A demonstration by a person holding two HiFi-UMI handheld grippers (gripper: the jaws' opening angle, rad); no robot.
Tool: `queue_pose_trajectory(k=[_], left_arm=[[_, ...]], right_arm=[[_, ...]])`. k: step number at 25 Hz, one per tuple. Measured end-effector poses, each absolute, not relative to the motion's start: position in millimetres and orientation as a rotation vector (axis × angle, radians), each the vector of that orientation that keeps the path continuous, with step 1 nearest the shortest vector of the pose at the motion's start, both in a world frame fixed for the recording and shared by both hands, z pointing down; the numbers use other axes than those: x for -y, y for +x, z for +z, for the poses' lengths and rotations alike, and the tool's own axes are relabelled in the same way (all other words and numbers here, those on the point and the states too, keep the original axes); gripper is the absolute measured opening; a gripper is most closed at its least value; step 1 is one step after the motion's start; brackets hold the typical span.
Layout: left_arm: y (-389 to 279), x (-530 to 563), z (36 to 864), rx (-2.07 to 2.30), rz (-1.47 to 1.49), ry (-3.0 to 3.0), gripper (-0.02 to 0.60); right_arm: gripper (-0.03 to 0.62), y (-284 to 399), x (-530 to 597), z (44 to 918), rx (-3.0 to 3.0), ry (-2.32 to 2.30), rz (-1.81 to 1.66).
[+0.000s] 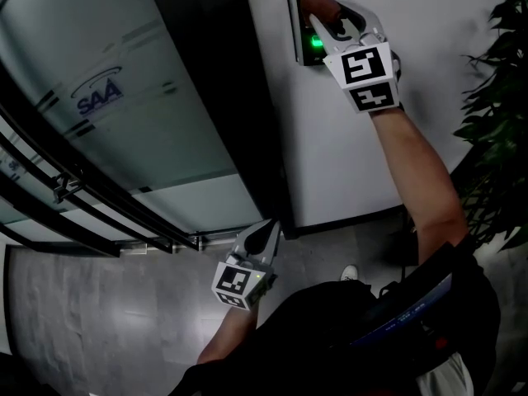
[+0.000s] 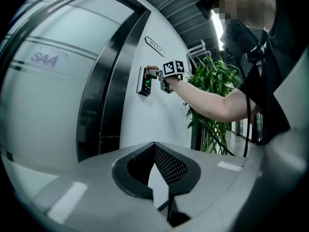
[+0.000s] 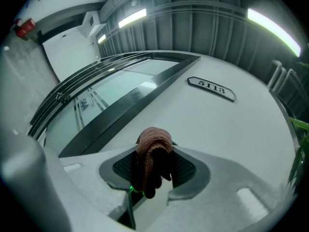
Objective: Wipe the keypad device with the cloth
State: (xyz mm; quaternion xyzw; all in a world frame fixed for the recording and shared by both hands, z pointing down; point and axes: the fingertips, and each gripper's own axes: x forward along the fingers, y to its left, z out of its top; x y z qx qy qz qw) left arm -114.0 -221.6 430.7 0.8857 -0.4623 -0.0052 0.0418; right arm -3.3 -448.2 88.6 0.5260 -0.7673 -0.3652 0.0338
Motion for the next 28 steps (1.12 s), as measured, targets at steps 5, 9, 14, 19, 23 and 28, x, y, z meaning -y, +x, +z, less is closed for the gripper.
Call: queue_pose_trajectory(k=[5,9,14,19,23,28], left_arm=[[-111.8,223.2,433.7,1.404,0.000,2.713,0.017],[-108.0,223.5,433.0,1.390,0.000,2.720,0.017],[-112.0,224.0,433.0,1.402,0.001,2.717,0.017],[-116.8,226.1,430.8,1.418,-0.003,2.710,0.015],[-116.4,225.8,430.2,1.420,-0.003,2.710,0.017],[-115.2,226.0,430.3,1.418,-0.002,2.712,0.017]], right_arm=[[0.144,11.3,450.0,90.6,2.328,1.641,-1.117],[0.144,19.2,451.2,90.1,2.302,1.644,-1.122],[0.144,32.4,454.5,89.1,2.280,1.676,-1.104],[0.144,41.1,459.2,93.5,2.257,1.696,-1.082],[0.144,56.8,470.7,98.3,2.230,1.727,-1.029],[0.146,78.2,488.1,108.9,2.201,1.763,-0.948]])
